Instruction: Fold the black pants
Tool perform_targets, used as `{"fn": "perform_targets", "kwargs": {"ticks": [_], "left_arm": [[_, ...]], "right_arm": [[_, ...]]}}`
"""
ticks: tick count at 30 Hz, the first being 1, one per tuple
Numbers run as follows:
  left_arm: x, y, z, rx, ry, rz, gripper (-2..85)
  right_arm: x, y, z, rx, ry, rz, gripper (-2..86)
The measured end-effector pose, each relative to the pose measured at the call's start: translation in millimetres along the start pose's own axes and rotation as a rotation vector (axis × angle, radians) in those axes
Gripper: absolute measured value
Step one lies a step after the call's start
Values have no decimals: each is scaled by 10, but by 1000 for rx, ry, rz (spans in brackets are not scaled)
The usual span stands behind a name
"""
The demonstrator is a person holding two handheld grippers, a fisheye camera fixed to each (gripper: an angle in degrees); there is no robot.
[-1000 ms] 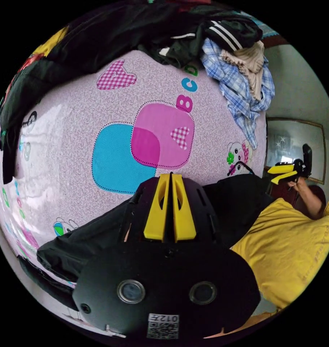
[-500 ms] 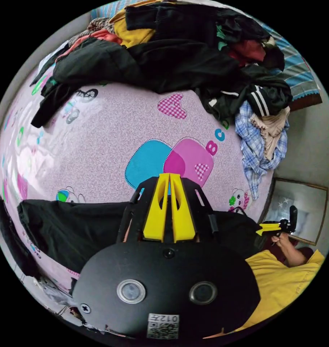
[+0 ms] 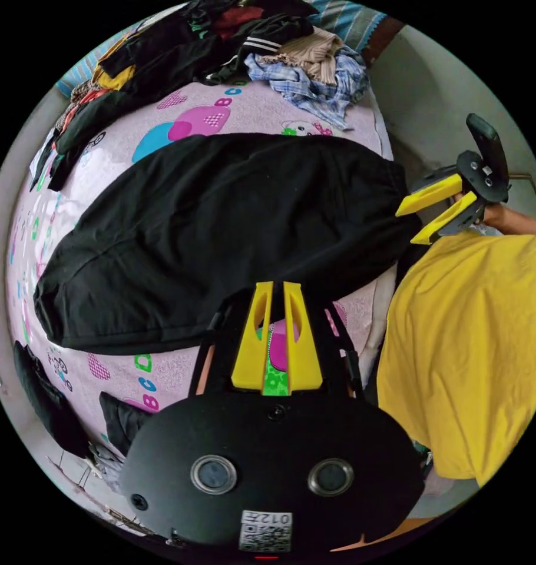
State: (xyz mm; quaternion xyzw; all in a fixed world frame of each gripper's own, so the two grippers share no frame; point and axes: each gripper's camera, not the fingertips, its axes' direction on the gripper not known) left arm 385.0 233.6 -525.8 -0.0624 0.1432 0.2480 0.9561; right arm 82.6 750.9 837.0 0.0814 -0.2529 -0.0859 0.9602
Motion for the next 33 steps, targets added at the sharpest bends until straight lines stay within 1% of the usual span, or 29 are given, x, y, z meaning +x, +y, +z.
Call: {"fn": "perform_targets", "kwargs": {"ticks": [2,4,7,10,11,13,14,17,20,22,23,25,26,28,31,33], "left_arm": [[136,161,48,11,-52,19,23],[214,315,98,28,-120,41,25],[173,427,180,45,-177,26,22],[118,496,263,41,-186,39,14],[99,507,305,21,-186,42,12],[2,584,556,-106,-133,60,6],[-30,625,602,-120,-114,54,6],[-245,917,622,-59,-27,-28,4],[-587,1295,507,45,64,-173,4],[-1030,1713,371,180,153,-366,4],[-1159,1828,351,209,174,-421,4],[-1697,2321,317,322,251,-643,4],[-1837,2451,323,347,271,-704,4],[-2366,2959,356,440,334,-935,5],[-2936,3462,388,529,331,-1134,5],[-3283,3652,434,535,315,-1205,6]], "right_arm": [[-298,-19,193,-57,82,-94,108],[-441,-19,331,-77,120,-127,104],[-539,-92,619,-113,180,-134,89],[-593,-213,837,-131,235,-133,51],[-613,-253,881,-132,234,-142,34],[-640,-305,942,-148,219,-153,25],[-663,-334,972,-156,213,-168,22],[-691,-440,1026,-184,182,-177,18],[-717,-611,961,-191,124,-165,13],[-775,-730,838,-129,104,-176,10],[-805,-832,784,-98,105,-184,9],[-831,-1038,752,-64,94,-199,8],[-840,-1217,766,-52,87,-214,8],[-847,-1534,840,-55,76,-240,7],[-880,-2116,1026,-58,73,-294,7],[-902,-2464,1211,-101,89,-327,6]]}}
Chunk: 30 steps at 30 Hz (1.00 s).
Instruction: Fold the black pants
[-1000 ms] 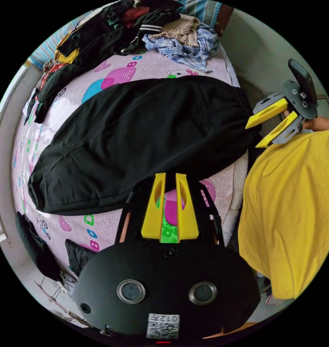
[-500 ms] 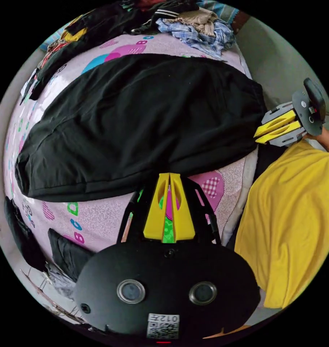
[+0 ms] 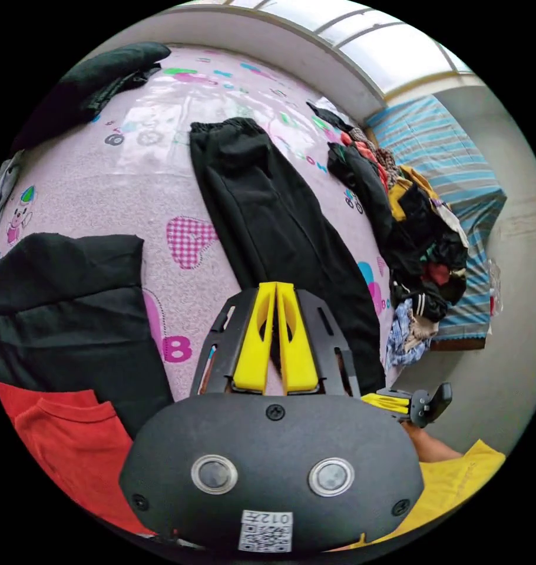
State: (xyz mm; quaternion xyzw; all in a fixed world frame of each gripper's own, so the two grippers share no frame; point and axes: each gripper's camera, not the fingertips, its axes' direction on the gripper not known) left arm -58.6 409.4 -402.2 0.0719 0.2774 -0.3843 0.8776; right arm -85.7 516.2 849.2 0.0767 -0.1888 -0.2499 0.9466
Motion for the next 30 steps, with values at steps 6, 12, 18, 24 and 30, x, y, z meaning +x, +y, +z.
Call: {"fn": "perform_targets", "kwargs": {"ticks": [6,12,18,24,30], "left_arm": [[-859,-996,23,56,24,-153,16],[-1494,-1894,192,37,54,-205,24],[-1847,-2364,512,-105,13,-220,14],[-1962,-2291,191,95,-9,-188,3],[-2063,-2180,224,108,-264,-98,13]], "right_arm": [[160,-791,493,-136,47,-106,6],[223,-1061,781,-240,38,-145,5],[401,-1263,831,-251,-25,-125,5],[600,-1407,861,-240,-93,-90,5],[702,-1508,878,-230,-105,-91,5]]}}
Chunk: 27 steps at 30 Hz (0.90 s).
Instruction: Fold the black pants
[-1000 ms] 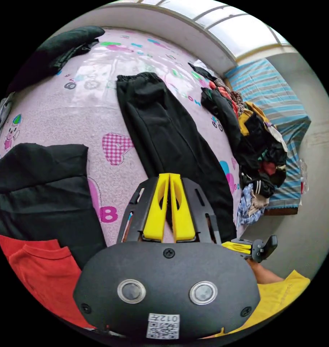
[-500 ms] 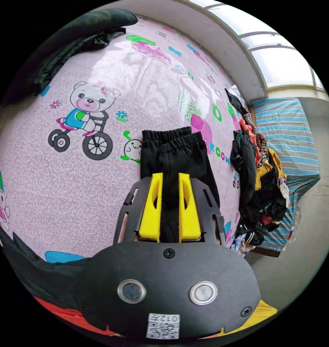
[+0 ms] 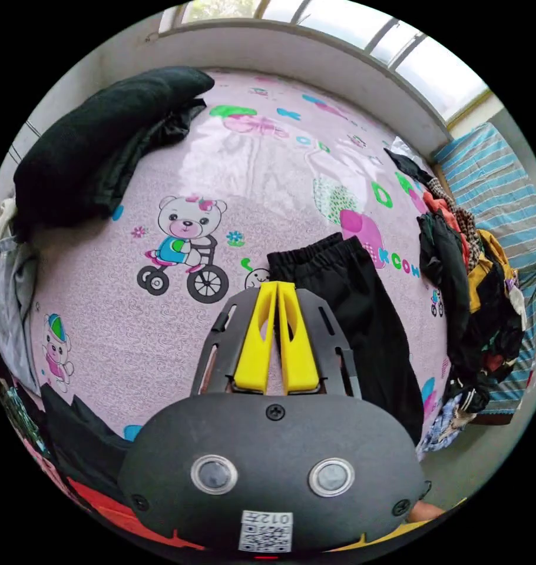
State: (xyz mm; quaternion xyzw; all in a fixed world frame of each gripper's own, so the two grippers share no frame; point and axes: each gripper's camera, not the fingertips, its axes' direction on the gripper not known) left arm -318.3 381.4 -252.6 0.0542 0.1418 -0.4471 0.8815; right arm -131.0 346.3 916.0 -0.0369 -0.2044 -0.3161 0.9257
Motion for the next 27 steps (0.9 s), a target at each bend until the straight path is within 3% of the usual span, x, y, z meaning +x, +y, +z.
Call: {"fn": "perform_targets", "kwargs": {"ticks": [4,5,11,17,20,22,23,27], "left_arm": [[-361,-5,263,-82,400,-173,48],[-405,3,298,-87,421,-201,52],[-569,59,529,-136,391,-302,66],[-500,91,515,-85,424,-221,10],[-287,177,90,95,365,-27,3],[12,351,-222,267,160,210,0],[49,377,-223,276,121,232,0],[-212,237,292,33,109,54,0]], "right_arm": [[51,-65,-12,-5,5,-3,6],[64,-76,-16,-4,8,-3,6],[146,-108,-41,6,-1,4,6],[226,-108,-70,12,-16,10,5],[252,-85,-85,24,-20,18,4],[266,-70,-94,33,-24,23,4],[267,-67,-100,34,-23,20,4],[239,-89,-115,0,4,-13,4]]}}
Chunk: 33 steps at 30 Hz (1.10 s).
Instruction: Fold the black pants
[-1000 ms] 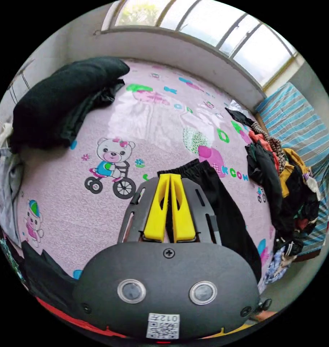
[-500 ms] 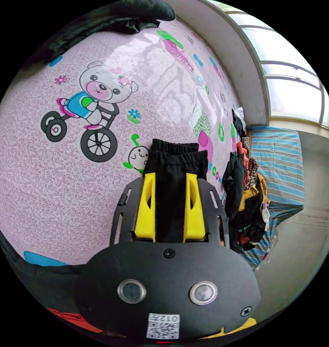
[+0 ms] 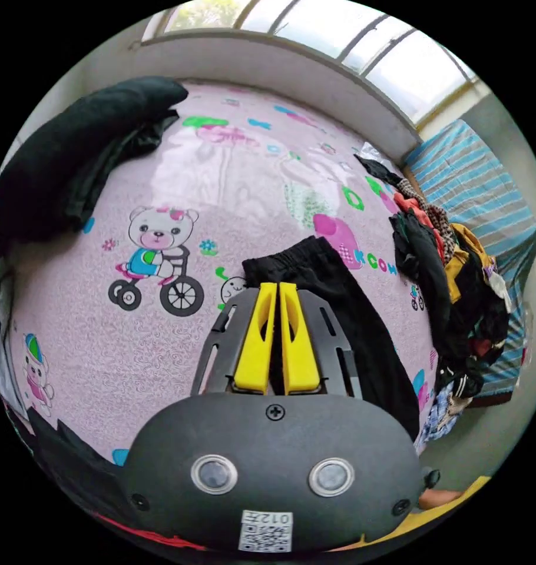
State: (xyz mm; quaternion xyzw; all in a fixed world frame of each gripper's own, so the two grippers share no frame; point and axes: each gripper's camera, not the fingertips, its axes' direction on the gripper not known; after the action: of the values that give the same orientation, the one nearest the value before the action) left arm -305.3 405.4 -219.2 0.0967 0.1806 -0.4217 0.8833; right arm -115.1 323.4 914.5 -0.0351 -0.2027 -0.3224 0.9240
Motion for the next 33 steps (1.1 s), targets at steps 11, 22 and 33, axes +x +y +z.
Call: {"fn": "perform_targets", "kwargs": {"ticks": [11,22,33], "left_arm": [[-183,358,-266,183,137,-102,7],[-90,187,-98,29,145,-145,7],[-40,164,-285,14,262,-319,10]], "right_arm": [[71,185,-115,20,-42,70,6],[-40,505,-156,15,-49,72,8],[-27,1085,-633,126,36,138,4]]}}
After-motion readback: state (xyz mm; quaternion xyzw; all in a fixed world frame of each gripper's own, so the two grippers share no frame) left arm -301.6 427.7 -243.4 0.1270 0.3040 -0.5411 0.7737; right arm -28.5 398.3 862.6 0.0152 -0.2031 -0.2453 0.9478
